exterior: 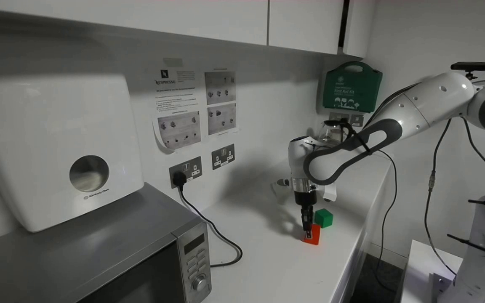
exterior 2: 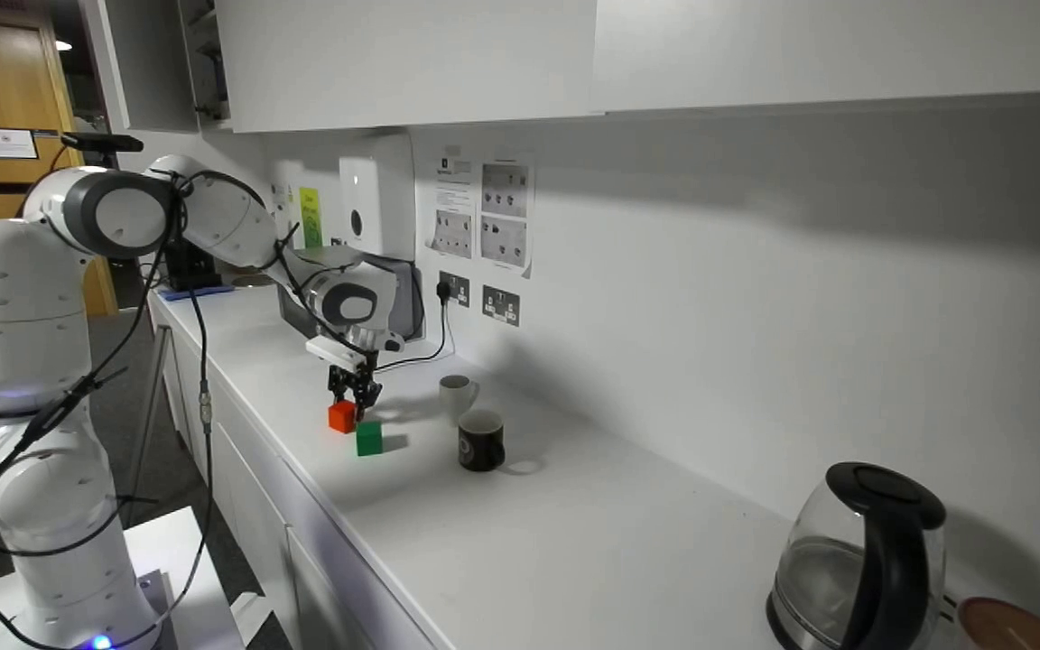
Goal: Put the green cube on the counter top and the orange cube on top
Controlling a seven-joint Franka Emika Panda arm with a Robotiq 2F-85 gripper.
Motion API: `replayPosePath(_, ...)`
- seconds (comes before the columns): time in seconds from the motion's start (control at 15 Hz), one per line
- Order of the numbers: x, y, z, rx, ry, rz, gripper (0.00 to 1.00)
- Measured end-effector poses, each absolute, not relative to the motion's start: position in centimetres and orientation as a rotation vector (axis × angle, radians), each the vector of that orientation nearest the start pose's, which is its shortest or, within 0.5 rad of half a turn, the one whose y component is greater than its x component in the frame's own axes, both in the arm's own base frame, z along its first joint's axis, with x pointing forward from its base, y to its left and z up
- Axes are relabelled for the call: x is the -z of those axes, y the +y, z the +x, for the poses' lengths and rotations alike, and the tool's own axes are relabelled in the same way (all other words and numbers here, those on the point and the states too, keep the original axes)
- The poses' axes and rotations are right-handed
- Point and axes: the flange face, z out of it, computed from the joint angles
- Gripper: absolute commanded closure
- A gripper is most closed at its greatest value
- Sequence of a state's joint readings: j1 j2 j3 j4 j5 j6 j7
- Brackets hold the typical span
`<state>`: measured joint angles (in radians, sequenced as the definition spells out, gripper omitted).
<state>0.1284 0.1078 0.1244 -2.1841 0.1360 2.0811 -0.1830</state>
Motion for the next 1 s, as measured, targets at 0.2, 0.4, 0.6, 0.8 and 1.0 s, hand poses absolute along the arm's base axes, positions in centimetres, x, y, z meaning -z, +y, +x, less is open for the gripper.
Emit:
replayPosePath(0.2, -33.4, 13.5, 49.3, -0.322, -0.467, -2.952, 0.68)
replayPosePath(0.4, -35.5, 13.0, 47.1, -0.314, -0.392, -2.945, 0.68)
replayPosePath(0.6, -37.9, 12.5, 45.0, -0.267, -0.311, -2.946, 0.68)
replayPosePath(0.8, -40.9, 12.2, 43.8, -0.183, -0.16, -2.937, 0.68)
replayPosePath(1.0, -43.6, 11.9, 43.7, -0.07, 0.001, -2.914, 0.68)
